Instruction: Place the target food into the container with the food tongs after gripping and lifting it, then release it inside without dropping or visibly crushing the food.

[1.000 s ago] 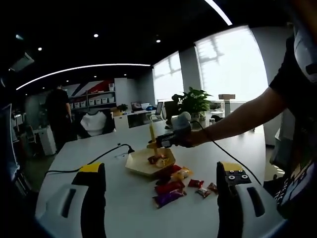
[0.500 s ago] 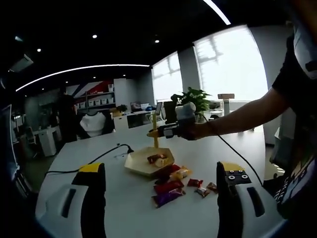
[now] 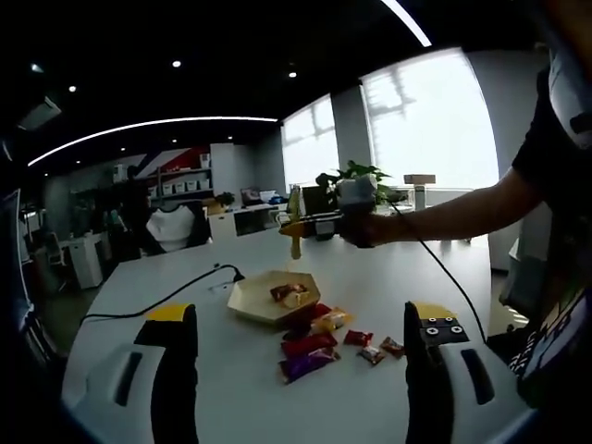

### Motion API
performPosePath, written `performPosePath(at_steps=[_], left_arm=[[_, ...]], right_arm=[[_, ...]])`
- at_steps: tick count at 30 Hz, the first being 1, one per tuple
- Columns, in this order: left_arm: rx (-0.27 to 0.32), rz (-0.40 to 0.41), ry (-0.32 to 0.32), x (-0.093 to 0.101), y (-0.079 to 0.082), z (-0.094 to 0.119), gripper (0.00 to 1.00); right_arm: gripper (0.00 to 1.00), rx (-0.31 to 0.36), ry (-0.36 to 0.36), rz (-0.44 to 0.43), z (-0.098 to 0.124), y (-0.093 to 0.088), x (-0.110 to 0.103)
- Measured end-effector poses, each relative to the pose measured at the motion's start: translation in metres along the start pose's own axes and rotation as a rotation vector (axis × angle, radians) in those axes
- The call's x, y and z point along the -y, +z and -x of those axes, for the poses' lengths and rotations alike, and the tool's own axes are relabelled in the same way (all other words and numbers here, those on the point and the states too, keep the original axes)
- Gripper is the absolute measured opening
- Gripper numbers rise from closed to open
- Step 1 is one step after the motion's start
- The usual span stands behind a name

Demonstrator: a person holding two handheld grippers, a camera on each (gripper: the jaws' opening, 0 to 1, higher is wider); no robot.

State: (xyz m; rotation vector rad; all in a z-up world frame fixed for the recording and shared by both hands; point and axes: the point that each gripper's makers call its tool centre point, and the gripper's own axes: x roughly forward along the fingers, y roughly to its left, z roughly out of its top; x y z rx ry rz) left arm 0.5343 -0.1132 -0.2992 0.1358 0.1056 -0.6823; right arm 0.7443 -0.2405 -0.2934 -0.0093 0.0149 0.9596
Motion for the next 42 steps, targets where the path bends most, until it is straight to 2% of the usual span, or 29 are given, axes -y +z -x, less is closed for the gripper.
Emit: performPosePath(at_steps=[7,9,13,14,16,18,20,22,24,26,28,35,38,42], left_arm=[[0.006,-0.004,-0.008,0.002,0.003,-0.002,0.98],[0.003,-0.005,-0.008,0.003,0.002,-0.003,0.98],[-0.012,-0.027,-0.013,0.006,-0.002,-0.004,0.98],[-0.006,-0.011,-0.02,0.007,-0.002,-0.005,0.98],[-0.006,-0.022,-0.02,0.008,-0.002,-0.005,0.98],[-0.006,-0.023,-0.024,0.009,-0.002,-0.005,0.98],[0.0,-0.014,-0.03,0.009,-0.001,-0.005,0.98],[0.003,-0.015,-0.027,0.008,0.001,-0.005,0.98],[0.012,-0.008,-0.026,0.008,0.003,-0.004,0.98],[0.014,-0.003,-0.026,0.008,0.004,-0.004,0.97],[0.012,-0.008,-0.027,0.008,0.004,-0.004,0.97],[0.0,-0.017,-0.034,0.004,0.005,-0.003,0.96],[0.005,-0.015,-0.033,0.004,0.007,-0.004,0.96],[0.003,-0.013,-0.03,0.003,0.006,-0.004,0.96]], right_arm=[[0.24,0.005,0.042,0.004,0.011,0.002,-0.021],[0.24,0.002,0.078,-0.002,0.015,0.0,-0.032],[0.24,0.001,0.097,-0.008,0.021,-0.004,-0.044],[0.24,0.025,0.09,0.011,0.024,-0.001,-0.046],[0.24,0.048,0.133,-0.011,0.028,0.003,-0.056],[0.24,0.044,0.136,-0.009,0.031,0.0,-0.059],[0.24,0.057,0.169,0.024,0.033,-0.001,-0.066],[0.24,0.042,0.196,-0.022,0.036,-0.009,-0.073],[0.24,0.049,0.207,0.0,0.039,-0.014,-0.076],[0.24,0.046,0.238,-0.037,0.042,-0.021,-0.081],[0.24,0.044,0.255,-0.022,0.044,-0.027,-0.083],[0.24,0.026,0.285,-0.049,0.049,-0.049,-0.083],[0.24,0.026,0.299,-0.032,0.05,-0.057,-0.085],[0.25,-0.01,0.312,0.013,0.048,-0.074,-0.089]])
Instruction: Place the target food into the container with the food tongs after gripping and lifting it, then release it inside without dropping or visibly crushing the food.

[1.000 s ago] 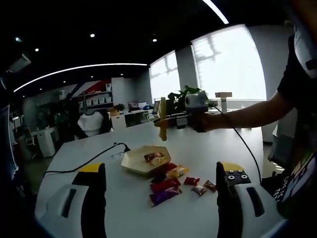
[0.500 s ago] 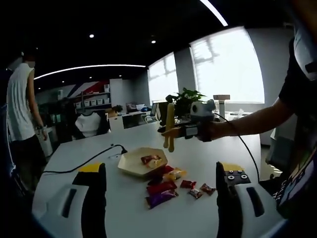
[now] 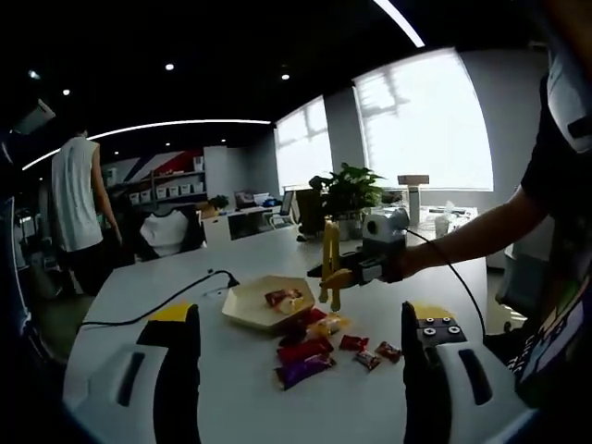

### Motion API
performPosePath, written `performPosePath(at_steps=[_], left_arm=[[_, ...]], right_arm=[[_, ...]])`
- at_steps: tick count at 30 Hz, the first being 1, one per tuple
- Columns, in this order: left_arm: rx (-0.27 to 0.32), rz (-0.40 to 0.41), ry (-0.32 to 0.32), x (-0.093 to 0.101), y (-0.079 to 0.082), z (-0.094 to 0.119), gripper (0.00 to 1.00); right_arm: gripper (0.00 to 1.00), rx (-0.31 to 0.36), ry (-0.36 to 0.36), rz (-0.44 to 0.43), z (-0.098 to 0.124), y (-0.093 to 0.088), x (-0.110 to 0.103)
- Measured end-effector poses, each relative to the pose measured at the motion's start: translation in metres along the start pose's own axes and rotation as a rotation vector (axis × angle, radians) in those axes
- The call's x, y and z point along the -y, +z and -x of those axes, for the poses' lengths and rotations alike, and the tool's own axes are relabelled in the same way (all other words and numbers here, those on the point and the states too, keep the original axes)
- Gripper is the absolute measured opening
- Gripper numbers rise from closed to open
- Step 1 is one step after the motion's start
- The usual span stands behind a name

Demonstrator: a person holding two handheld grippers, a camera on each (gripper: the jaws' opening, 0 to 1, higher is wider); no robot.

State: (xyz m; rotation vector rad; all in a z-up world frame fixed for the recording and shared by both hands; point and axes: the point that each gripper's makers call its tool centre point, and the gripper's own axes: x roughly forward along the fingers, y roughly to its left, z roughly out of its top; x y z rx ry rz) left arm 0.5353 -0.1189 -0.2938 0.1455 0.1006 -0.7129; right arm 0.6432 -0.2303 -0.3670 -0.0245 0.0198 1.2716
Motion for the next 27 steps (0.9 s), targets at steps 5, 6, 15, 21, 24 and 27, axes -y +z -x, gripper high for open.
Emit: performPosePath(at_steps=[5,6,15,21,24,27], left_arm=[[-0.007,0.008,0.009,-0.002,-0.002,0.001,0.95],[-0.008,0.008,0.006,-0.002,-0.002,0.002,0.95],[-0.007,0.014,0.01,-0.002,-0.002,0.002,0.95],[-0.004,0.011,0.009,-0.003,-0.001,0.002,0.95],[0.0,0.017,0.011,-0.003,0.0,0.002,0.95],[-0.002,0.014,0.013,-0.004,-0.001,0.002,0.95]], right_arm=[[0.24,-0.026,0.005,0.018,-0.004,-0.013,0.0],[0.24,-0.032,0.004,0.03,-0.005,-0.016,0.0],[0.25,-0.061,0.003,0.026,-0.004,-0.029,0.0],[0.25,-0.058,0.004,0.012,-0.004,-0.031,0.0],[0.25,-0.076,0.006,0.024,-0.004,-0.035,-0.001],[0.25,-0.079,0.006,0.023,-0.005,-0.037,-0.001]])
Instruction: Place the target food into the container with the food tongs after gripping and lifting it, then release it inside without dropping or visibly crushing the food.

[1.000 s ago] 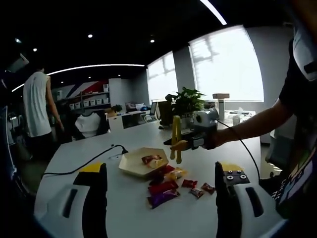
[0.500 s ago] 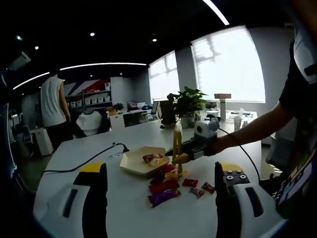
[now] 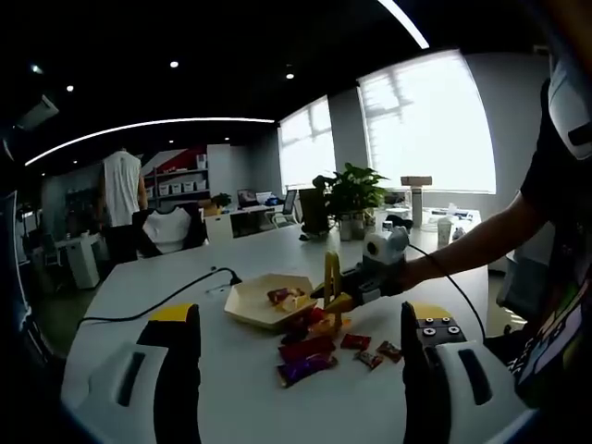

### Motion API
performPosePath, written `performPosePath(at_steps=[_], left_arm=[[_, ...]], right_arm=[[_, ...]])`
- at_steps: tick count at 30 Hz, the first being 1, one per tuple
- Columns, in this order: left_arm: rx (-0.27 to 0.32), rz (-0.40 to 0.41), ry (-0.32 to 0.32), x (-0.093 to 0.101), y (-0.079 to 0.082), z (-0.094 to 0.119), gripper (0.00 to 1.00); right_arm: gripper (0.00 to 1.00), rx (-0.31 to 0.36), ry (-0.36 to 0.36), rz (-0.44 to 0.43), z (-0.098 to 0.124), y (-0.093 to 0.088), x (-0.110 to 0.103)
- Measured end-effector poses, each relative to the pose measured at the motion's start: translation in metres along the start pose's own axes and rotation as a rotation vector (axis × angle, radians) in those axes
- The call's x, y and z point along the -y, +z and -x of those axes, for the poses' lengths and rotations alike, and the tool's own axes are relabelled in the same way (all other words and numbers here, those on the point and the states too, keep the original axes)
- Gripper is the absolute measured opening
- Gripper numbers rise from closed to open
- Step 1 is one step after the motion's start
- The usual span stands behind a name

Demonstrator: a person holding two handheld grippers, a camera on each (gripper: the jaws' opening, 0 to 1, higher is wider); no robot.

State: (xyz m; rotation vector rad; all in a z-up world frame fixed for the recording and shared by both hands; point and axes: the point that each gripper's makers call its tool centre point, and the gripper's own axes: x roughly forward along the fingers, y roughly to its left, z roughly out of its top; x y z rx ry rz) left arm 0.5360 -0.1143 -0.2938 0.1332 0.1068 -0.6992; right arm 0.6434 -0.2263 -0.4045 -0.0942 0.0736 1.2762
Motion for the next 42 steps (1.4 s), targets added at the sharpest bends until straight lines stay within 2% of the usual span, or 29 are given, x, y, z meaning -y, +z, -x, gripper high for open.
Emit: performPosePath(at_steps=[9,11,12,14,15,19,23,27,33,42], left_arm=[[0.002,0.007,0.003,-0.001,-0.001,0.0,0.95],[0.003,0.008,0.004,-0.001,0.0,0.001,0.95],[0.003,0.009,0.005,-0.001,-0.001,0.001,0.95],[0.001,0.008,0.007,-0.002,-0.001,0.001,0.95],[-0.001,0.007,0.01,-0.002,-0.002,0.001,0.95],[-0.002,0.007,0.011,-0.002,-0.002,0.001,0.95],[-0.003,0.006,0.009,-0.001,-0.002,0.002,0.95],[-0.005,0.004,0.008,-0.001,-0.002,0.002,0.94],[-0.001,0.007,0.006,0.0,-0.002,0.001,0.94],[-0.007,0.009,0.003,0.002,-0.004,0.002,0.94]], right_arm=[[0.25,-0.027,-0.003,0.003,-0.004,-0.006,0.0],[0.23,-0.043,-0.021,0.025,-0.005,-0.008,0.0],[0.23,-0.057,-0.041,0.065,-0.006,-0.009,0.002],[0.21,-0.066,-0.048,0.046,-0.007,-0.008,0.001],[0.2,-0.072,-0.074,0.019,-0.007,-0.009,0.005],[0.18,-0.075,-0.101,0.028,-0.006,-0.008,0.01],[0.17,-0.063,-0.122,-0.017,-0.005,-0.005,0.013],[0.17,-0.074,-0.12,-0.016,-0.002,-0.004,0.01],[0.17,-0.044,-0.125,-0.037,0.003,0.004,0.009],[0.18,0.036,-0.171,-0.046,0.006,0.032,0.018]])
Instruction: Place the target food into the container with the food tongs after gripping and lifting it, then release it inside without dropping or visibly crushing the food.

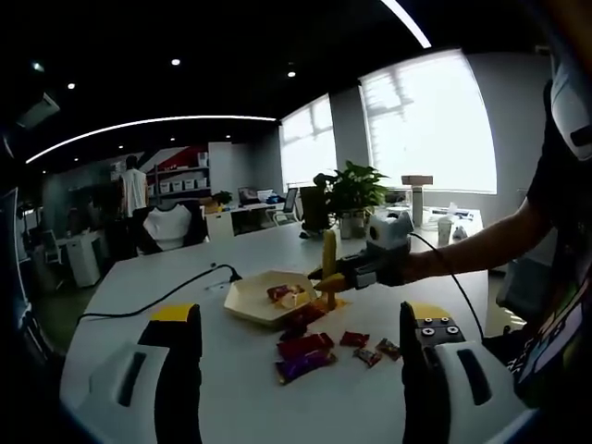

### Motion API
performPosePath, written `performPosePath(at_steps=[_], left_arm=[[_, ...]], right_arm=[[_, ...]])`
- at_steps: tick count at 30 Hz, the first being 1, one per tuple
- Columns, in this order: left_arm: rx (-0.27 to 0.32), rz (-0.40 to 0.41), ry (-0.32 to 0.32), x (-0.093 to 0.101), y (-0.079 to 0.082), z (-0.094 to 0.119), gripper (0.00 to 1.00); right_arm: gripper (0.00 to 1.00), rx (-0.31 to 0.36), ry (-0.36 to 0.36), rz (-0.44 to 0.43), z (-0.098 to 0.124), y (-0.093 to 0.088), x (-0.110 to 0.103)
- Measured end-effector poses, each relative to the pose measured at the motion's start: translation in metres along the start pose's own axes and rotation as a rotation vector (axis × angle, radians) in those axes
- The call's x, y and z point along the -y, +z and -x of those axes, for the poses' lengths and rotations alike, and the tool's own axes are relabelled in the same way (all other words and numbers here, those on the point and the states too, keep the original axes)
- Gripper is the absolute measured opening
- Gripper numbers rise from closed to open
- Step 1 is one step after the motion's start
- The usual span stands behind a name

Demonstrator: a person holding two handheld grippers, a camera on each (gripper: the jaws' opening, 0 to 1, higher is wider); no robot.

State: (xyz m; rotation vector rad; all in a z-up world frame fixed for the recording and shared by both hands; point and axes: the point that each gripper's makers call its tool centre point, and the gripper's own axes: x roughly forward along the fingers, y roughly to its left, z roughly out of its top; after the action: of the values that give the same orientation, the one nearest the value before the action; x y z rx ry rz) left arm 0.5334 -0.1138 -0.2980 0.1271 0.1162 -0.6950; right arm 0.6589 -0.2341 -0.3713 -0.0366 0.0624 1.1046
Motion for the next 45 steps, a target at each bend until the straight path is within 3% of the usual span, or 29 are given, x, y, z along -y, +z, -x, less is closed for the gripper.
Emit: performPosePath(at_steps=[7,15,22,27,30,36,41,45], left_arm=[[0.004,0.0,0.0,0.0,0.002,0.001,0.94],[0.015,0.001,-0.001,0.0,0.005,0.002,0.94],[0.012,0.01,-0.005,0.0,0.002,0.0,0.94],[0.012,0.013,-0.006,0.001,0.001,0.002,0.94],[0.007,0.006,-0.009,0.001,0.0,0.003,0.94],[0.002,0.0,-0.014,0.002,0.0,0.003,0.94],[0.006,-0.001,-0.009,0.001,0.001,0.004,0.94],[0.005,0.007,0.003,-0.003,0.0,0.006,0.94]], right_arm=[[0.18,0.056,-0.022,0.003,-0.009,0.024,0.007],[0.18,0.082,-0.048,-0.014,-0.025,0.038,0.018],[0.18,0.098,-0.056,-0.008,-0.057,0.05,0.024],[0.18,0.067,-0.072,-0.01,-0.078,0.046,0.031],[0.18,0.077,-0.077,-0.082,-0.087,0.042,0.035],[0.18,0.01,-0.089,-0.045,-0.104,0.028,0.04],[0.18,-0.058,-0.108,-0.041,-0.106,0.009,0.05],[0.19,-0.075,-0.123,-0.07,-0.103,0.005,0.054]])
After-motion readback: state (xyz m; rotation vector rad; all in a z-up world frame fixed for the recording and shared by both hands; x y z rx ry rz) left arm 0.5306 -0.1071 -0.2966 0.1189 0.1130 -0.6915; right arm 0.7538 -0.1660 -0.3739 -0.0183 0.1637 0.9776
